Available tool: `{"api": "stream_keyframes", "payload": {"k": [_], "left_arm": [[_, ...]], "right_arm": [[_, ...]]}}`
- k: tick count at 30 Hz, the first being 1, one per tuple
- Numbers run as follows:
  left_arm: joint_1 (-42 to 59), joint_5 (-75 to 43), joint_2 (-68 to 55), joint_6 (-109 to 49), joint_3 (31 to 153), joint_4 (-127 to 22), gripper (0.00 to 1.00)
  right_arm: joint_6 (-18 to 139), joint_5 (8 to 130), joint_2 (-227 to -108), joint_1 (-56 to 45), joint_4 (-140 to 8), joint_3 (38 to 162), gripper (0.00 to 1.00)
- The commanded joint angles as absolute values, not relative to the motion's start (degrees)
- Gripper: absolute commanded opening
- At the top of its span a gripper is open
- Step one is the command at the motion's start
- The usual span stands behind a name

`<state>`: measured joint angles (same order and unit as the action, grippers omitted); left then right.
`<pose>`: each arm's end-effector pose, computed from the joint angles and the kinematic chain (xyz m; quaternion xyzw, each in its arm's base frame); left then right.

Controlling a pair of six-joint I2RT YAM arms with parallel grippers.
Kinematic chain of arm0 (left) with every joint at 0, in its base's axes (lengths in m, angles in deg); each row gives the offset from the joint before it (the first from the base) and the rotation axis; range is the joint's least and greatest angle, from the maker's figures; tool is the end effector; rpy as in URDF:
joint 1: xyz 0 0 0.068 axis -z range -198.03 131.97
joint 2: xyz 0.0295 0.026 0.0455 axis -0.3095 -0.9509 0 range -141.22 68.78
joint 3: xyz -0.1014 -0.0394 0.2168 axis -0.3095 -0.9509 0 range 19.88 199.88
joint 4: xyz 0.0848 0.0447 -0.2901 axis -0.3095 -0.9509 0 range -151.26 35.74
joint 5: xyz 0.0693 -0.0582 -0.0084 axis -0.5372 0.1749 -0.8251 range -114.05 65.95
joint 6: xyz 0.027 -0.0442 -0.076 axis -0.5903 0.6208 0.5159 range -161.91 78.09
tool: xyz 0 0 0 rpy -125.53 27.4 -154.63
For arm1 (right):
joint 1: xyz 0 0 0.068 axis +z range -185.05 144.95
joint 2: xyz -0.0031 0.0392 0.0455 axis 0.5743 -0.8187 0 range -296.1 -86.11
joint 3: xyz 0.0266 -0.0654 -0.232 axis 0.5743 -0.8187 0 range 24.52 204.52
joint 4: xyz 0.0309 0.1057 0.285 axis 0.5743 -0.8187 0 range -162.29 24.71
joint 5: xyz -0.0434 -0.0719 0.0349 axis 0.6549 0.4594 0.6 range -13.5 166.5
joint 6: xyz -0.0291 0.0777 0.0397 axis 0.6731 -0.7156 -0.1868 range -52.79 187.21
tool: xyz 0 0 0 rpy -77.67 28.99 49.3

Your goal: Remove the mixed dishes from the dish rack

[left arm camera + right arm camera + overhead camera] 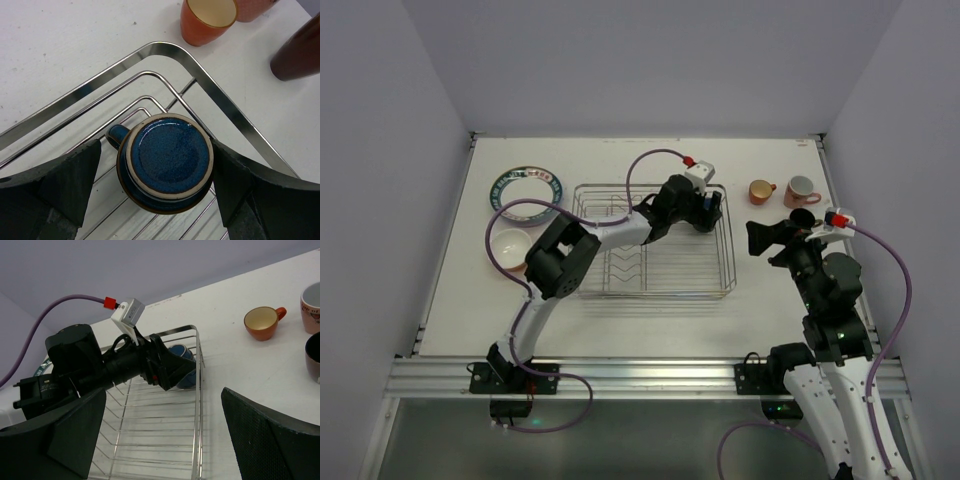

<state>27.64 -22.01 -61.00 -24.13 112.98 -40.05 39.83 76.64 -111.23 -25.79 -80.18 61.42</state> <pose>0.4053 -0.4193 0.1064 0.2099 0.8043 -0.3048 0.4649 0.2360 0.0382 0.3220 0.1152 0.7169 0.2153 0.6531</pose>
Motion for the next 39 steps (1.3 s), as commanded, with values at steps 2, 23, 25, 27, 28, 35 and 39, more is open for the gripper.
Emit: {"api": "stream_keyframes", "payload": {"k": [2, 23, 25, 27, 28, 35, 39], "left_arm": [[28.72, -26.59, -61.83, -27.23, 114.37, -37.74, 0.91], [30.66, -33.01, -62.00, -29.17, 113.93, -37.83, 0.92], [30.75, -33.28, -62.09, -29.08, 113.93, -37.83, 0.92], [30.75, -33.55, -62.00, -29.08, 113.84, -37.92, 0.92], [30.83, -33.55, -61.92, -29.08, 113.84, -37.92, 0.91], [30.84, -33.90, -61.13, -29.35, 113.58, -37.65, 0.54], [30.92, -33.90, -58.50, -28.91, 112.00, -36.95, 0.27]], "right_arm": [[40.14, 75.35, -111.33, -25.91, -76.98, 60.99, 0.99], [40.14, 75.09, -110.98, -25.91, -76.89, 60.82, 0.99], [40.14, 75.09, -110.98, -25.91, -76.80, 60.82, 0.99], [40.14, 75.09, -110.89, -25.91, -76.80, 60.90, 0.99], [40.05, 75.09, -110.89, -25.91, -76.80, 60.91, 0.99], [40.14, 75.00, -110.89, -25.91, -76.80, 60.90, 0.99], [40.05, 75.00, -110.80, -25.91, -76.89, 60.91, 0.99]]}}
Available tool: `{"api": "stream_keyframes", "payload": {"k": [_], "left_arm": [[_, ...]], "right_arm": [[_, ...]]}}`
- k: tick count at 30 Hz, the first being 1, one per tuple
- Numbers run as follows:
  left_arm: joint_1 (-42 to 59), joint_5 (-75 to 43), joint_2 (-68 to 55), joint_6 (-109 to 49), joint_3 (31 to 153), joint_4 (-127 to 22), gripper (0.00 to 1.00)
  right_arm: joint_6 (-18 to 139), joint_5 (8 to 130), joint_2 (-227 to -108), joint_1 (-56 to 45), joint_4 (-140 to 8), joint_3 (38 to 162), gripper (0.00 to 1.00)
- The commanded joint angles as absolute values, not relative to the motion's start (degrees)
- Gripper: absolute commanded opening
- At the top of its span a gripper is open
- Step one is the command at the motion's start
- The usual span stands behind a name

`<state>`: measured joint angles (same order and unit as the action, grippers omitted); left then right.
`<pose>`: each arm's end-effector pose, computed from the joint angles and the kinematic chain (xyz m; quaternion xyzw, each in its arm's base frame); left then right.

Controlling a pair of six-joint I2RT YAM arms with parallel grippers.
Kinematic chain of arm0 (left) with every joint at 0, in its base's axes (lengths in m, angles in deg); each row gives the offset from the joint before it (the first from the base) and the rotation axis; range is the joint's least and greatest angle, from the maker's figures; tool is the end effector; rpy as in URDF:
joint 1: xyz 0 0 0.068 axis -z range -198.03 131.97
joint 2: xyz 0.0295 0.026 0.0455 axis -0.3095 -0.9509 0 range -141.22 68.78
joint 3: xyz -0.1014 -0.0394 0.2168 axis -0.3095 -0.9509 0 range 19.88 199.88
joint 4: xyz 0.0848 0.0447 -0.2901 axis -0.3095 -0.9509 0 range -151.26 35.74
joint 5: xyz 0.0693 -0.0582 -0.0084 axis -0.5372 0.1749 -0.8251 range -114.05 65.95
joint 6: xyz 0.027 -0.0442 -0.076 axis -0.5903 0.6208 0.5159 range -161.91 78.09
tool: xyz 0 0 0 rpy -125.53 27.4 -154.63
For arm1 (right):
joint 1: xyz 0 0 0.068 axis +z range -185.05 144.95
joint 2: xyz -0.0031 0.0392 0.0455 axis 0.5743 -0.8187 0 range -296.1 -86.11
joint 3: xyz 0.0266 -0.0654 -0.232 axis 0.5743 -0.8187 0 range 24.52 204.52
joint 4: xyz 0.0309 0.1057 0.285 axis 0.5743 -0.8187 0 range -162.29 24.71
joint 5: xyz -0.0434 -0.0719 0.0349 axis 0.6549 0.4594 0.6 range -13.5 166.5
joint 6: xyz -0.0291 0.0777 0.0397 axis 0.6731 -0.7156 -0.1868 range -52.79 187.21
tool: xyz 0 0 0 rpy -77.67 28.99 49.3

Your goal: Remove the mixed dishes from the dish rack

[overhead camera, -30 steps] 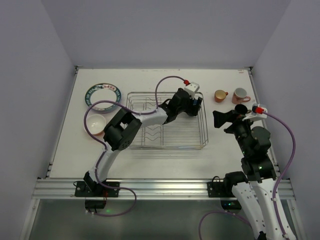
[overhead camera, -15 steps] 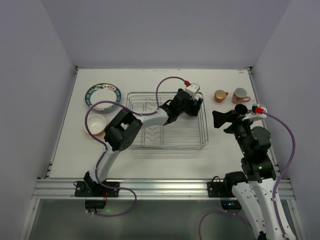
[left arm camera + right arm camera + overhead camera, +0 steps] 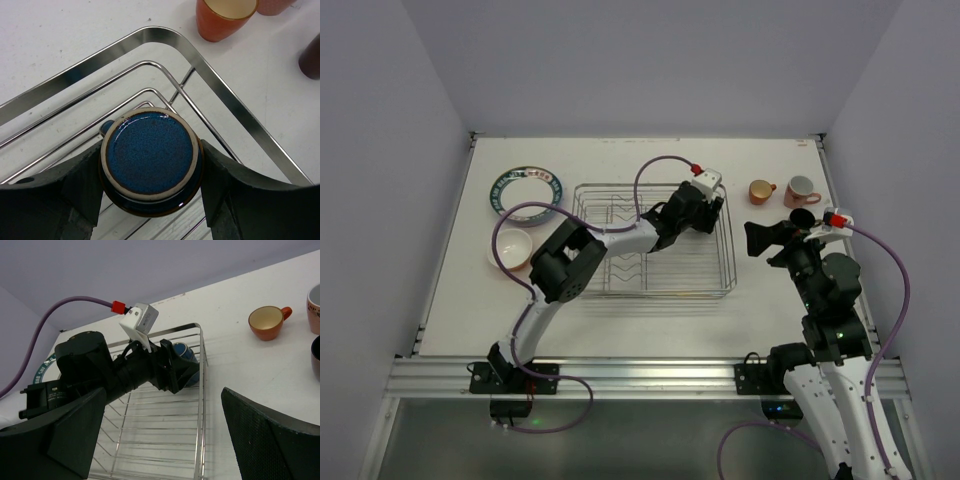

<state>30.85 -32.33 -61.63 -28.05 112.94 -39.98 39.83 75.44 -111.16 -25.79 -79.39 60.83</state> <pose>0.3917 -0.4309 0.1004 0.2124 0.8055 -0.2349 0.5010 0.2366 0.0400 0.3200 0.1078 0.7164 0.2230 0.6523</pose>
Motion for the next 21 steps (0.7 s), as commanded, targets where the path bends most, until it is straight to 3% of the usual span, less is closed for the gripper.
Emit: {"api": "stream_keyframes", "payload": {"k": [1, 6, 21], "left_arm": [[30.92, -33.81, -58.05, -28.82, 111.73, -36.86, 0.24], [31.19, -33.63, -53.67, -28.12, 110.33, -36.16, 0.00], [31.36, -31.87, -36.61, -21.80, 104.53, -34.84, 0.00]], "right_arm": [[40.05, 75.00, -110.80, -25.91, -76.80, 60.82, 0.99], [40.14, 75.09, -110.80, -25.91, -76.89, 60.91, 0.99], [40.05, 75.27, -110.80, -25.91, -76.89, 60.82, 0.99]]}}
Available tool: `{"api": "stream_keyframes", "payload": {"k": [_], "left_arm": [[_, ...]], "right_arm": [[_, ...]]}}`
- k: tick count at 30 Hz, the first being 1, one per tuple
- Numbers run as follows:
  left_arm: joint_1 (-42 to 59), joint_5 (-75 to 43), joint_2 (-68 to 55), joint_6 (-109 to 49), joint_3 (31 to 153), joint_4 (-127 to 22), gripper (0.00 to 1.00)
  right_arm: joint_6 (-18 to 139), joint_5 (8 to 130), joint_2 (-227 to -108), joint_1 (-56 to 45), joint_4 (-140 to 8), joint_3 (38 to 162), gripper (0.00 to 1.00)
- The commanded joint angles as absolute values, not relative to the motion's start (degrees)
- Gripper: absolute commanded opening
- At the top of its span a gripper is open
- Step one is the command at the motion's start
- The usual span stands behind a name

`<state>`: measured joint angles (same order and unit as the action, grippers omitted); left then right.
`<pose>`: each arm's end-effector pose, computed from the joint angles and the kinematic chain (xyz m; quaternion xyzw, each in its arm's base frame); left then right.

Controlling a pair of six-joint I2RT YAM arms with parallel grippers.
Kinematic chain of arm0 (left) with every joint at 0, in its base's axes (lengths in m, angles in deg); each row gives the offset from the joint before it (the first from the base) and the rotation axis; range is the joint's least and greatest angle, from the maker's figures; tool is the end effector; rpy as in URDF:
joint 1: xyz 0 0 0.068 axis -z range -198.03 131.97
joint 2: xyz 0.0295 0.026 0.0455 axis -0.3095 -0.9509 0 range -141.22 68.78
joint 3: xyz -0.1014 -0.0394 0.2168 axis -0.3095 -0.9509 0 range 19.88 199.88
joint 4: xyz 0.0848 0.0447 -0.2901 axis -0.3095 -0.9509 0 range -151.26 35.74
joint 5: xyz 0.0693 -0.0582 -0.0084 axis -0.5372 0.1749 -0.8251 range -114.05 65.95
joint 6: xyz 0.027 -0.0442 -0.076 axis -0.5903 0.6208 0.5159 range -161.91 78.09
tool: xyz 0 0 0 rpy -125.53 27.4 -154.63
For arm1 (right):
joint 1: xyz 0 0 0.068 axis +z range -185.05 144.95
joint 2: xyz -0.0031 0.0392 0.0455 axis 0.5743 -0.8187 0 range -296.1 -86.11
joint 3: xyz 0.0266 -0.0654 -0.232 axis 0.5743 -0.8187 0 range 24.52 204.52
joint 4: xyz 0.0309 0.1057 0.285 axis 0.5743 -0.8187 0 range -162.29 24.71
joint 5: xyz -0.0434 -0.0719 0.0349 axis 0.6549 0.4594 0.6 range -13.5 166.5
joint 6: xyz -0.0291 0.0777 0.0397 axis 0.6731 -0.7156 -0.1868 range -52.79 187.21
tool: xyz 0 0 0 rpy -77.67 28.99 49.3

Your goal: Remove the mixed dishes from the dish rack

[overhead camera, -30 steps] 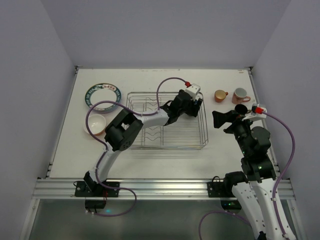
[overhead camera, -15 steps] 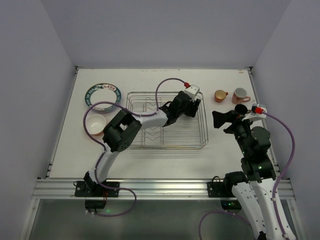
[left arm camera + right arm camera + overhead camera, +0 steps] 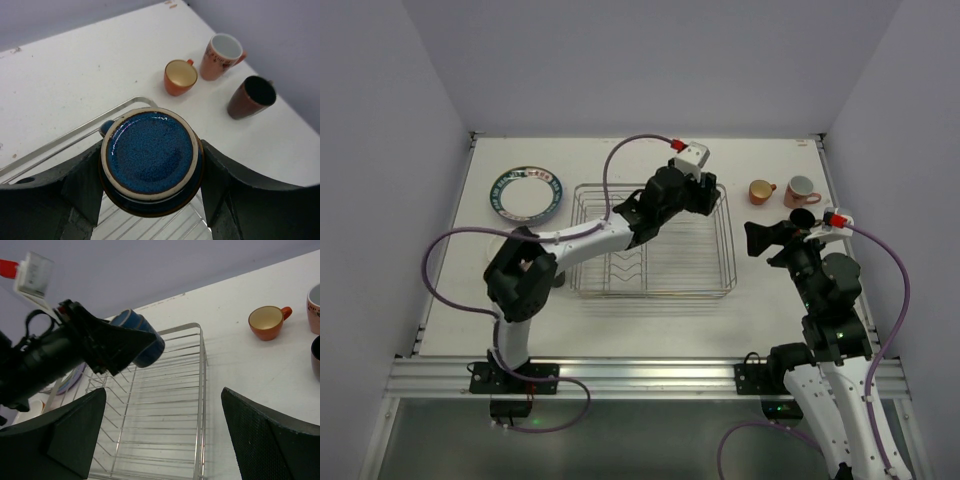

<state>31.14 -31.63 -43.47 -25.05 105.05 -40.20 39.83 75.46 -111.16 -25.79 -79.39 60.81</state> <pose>0.3656 -0.4067 0.2144 0.1778 0.7616 -0.2950 0.5489 0.2367 0.0400 0.3198 0.1079 0.7165 0.2228 0.6522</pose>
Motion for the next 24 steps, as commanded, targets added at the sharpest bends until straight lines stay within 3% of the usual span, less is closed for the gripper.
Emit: {"api": "stream_keyframes", "payload": {"k": [1, 5, 9, 13, 18, 24], "left_arm": [[31.36, -32.49, -35.38, -19.70, 104.26, -35.36, 0.00], [31.10, -35.92, -26.00, -12.15, 101.19, -39.84, 0.00], [29.08, -34.26, -15.62, -2.56, 94.25, -41.51, 0.00], [24.69, -30.47, -4.46, 19.18, 80.49, -39.85, 0.00], [24.68, -28.02, 5.93, 39.18, 67.28, -35.11, 0.00], [24.94, -25.37, 9.45, 50.98, 60.14, -27.28, 0.00]], "right_arm": [[40.05, 75.18, -110.63, -25.91, -76.89, 60.90, 0.99], [40.92, 69.40, -109.66, -25.91, -73.56, 59.94, 0.99], [40.58, 42.58, -110.45, -25.91, -65.30, 58.88, 0.97], [31.30, 30.64, -112.12, -25.91, -55.04, 58.71, 0.94], [19.49, 29.65, -113.87, -23.63, -44.81, 56.16, 0.84], [23.86, 38.69, -118.78, -12.30, -50.07, 62.21, 0.81]]}}
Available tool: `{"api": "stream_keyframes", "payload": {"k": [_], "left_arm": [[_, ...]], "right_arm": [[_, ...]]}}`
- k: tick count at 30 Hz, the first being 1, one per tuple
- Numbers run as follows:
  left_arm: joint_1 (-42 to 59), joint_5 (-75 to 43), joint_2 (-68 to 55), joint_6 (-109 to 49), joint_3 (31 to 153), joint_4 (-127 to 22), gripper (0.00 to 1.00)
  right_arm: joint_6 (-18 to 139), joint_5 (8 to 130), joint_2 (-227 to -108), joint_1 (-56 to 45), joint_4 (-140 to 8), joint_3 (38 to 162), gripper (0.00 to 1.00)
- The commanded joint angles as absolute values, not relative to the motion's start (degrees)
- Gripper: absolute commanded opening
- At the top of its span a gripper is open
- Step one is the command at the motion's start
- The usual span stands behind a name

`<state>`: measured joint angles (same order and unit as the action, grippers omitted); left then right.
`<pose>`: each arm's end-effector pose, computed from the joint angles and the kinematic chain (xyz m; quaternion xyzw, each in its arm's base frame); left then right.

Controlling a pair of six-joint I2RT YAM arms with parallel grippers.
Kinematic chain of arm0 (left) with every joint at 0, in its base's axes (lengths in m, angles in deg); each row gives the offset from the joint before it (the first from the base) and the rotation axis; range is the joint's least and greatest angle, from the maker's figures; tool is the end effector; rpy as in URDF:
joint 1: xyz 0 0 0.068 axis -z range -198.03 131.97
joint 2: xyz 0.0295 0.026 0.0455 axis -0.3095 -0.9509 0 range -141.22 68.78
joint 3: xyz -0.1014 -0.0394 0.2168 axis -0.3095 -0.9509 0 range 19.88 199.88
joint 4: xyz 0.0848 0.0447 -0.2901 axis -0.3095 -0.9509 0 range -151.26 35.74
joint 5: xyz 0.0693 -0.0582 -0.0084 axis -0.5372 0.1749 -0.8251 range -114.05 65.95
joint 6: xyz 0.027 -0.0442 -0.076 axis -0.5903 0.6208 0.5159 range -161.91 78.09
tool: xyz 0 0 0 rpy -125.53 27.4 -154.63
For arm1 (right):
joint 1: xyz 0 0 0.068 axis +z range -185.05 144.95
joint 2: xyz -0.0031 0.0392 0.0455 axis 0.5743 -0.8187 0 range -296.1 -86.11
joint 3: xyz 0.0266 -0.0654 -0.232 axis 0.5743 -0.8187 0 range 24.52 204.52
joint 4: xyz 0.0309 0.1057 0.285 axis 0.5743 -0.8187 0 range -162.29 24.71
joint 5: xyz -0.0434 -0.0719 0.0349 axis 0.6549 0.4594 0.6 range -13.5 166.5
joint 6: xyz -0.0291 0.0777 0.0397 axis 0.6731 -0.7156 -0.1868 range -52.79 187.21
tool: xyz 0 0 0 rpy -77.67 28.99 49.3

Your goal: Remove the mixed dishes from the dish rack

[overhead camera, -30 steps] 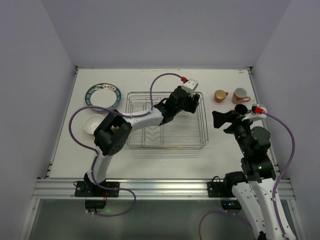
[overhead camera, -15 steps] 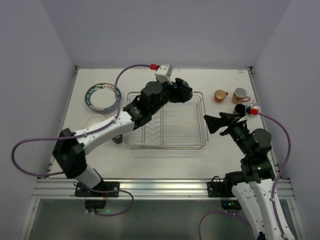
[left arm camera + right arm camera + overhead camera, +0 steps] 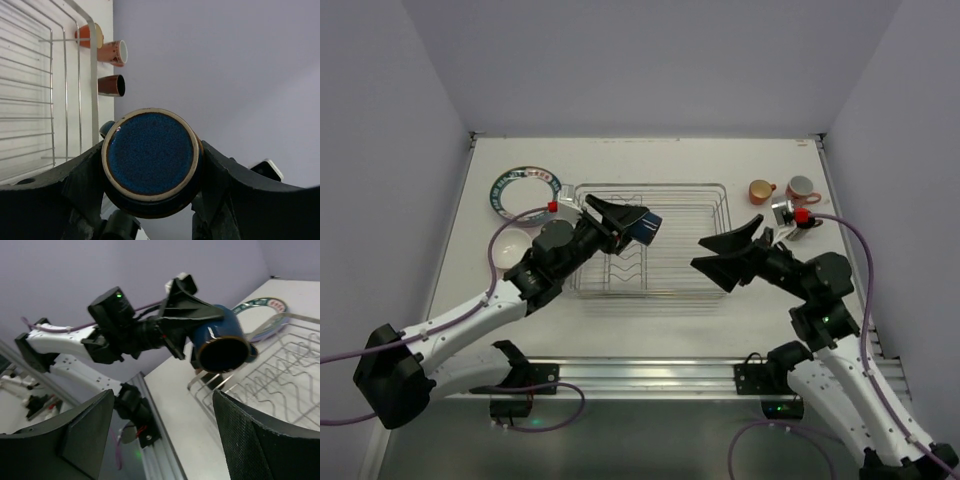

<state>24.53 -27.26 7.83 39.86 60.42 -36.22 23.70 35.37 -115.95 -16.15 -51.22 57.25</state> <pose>0.2664 -0.2385 0.2649 -0.2603 0.6730 -0.6026 0.3410 0.2064 0.1280 0.3436 -0.1570 0.6046 0.5686 0.5353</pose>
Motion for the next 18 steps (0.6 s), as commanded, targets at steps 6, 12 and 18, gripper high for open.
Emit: {"api": "stream_keyframes", "payload": {"k": [6, 12, 18], "left_arm": [[26.97, -26.78, 8.84, 55.64, 58.99, -24.82, 0.00], [27.14, -27.92, 8.66, 56.70, 58.82, -24.73, 0.00], [27.76, -29.06, 8.66, 57.58, 58.12, -24.47, 0.00]], "right_arm": [[25.81, 47.13, -124.68, -3.51, -50.00, 65.39, 0.79], [26.16, 53.03, -129.16, -0.34, -47.98, 65.74, 0.77], [29.94, 54.78, -134.00, 2.13, -47.53, 67.94, 0.72]]}}
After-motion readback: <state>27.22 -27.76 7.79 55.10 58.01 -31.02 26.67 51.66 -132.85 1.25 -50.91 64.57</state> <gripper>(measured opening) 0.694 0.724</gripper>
